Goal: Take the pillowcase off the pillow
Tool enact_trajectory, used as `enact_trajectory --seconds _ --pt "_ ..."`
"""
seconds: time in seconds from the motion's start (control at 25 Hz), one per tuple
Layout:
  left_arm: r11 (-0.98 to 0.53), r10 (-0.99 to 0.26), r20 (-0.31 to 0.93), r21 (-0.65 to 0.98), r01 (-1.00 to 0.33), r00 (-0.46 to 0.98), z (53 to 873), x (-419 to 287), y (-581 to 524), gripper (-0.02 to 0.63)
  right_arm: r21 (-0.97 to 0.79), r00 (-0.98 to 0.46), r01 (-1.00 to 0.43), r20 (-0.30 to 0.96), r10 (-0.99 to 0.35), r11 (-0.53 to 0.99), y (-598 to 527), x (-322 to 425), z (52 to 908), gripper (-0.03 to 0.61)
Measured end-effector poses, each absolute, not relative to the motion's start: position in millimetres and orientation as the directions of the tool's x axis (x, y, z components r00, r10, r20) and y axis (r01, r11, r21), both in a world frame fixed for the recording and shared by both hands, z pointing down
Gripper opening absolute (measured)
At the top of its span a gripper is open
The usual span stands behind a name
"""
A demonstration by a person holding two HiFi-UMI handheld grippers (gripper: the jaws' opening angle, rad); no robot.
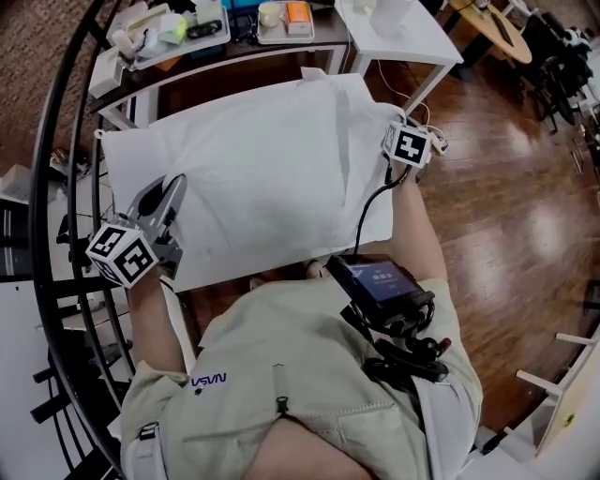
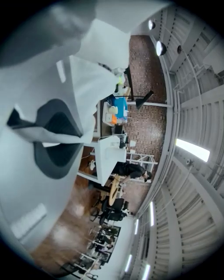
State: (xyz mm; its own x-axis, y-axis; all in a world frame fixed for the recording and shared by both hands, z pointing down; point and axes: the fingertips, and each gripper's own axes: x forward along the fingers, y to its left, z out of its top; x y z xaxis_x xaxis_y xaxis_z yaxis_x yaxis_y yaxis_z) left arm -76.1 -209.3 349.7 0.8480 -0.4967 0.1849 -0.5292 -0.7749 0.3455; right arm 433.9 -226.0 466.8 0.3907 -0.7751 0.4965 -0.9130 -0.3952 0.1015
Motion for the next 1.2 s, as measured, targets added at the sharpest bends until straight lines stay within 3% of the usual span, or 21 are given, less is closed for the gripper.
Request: enact_trajectory --seconds 0.2,0.4,0.52,0.8,0.84,0.88,0.92,1.04,1.2 --pt "-0.748 -0.554 0.144 0.347 -0.566 0.820 329 -106 -209 0.025 0.089 0.284 -0.956 0.516 -0.808 -0.280 -233 433 487 0.007" --pt "-0.734 -0.587 0.139 0.322 -0.597 0.797 318 -116 -207 0.025 0.087 0.052 -0.996 0.580 -0.813 -0.002 -242 358 540 0.008" --pt "-0.719 -0.610 0.129 0.325 -0.614 0.782 311 -120 -209 0.025 0.063 -0.003 -0.997 0.604 -0.797 0.052 -236 326 561 0.048" --pt "-0.708 -0.636 0.041 0.367 -0.604 0.770 284 -126 -216 0.025 -0.084 0.026 -0.994 0.421 -0.907 -0.068 -203 330 501 0.104" --pt "-0.705 -0.643 0.026 0.370 -0.605 0.765 278 -129 -219 0.025 -0.143 -0.019 -0.989 0.385 -0.923 -0.039 -192 322 489 0.096" --pt "-0.702 -0.650 0.010 0.374 -0.606 0.760 272 -131 -222 0.025 -0.200 -0.098 -0.979 0.359 -0.928 0.026 -181 307 481 0.037" --pt "-0.700 -0.657 -0.007 0.379 -0.606 0.754 266 -133 -225 0.025 -0.241 -0.200 -0.963 0.355 -0.913 0.117 -169 285 480 0.017" --pt "-0.701 -0.660 -0.052 0.399 -0.591 0.749 251 -133 -230 0.025 -0.213 -0.391 -0.920 0.504 -0.770 0.328 -140 230 532 0.015" --pt "-0.712 -0.637 -0.049 0.420 -0.563 0.769 248 -113 -229 0.025 -0.100 -0.279 -0.952 0.673 -0.685 0.290 -131 226 612 0.018"
